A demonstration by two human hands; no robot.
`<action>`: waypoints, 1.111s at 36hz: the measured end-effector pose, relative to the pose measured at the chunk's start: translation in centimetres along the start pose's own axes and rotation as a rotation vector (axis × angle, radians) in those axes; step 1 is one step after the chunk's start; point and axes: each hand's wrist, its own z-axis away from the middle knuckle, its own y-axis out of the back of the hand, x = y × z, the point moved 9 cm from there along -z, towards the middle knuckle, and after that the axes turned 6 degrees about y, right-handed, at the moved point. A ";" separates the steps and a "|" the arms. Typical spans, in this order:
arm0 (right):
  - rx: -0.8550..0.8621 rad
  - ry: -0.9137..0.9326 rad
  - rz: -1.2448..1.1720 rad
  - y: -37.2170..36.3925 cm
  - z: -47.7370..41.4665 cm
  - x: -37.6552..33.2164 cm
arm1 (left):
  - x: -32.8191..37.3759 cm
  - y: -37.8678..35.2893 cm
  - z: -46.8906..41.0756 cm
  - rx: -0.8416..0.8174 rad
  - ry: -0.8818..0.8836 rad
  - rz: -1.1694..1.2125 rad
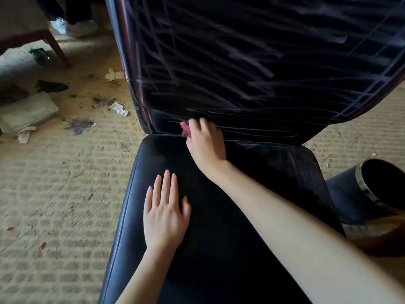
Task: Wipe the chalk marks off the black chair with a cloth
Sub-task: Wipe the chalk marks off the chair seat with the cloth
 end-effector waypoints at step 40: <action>-0.617 -0.086 0.131 -1.0 6.6 13.5 | -0.1 -0.1 0.1 -0.006 0.005 -0.008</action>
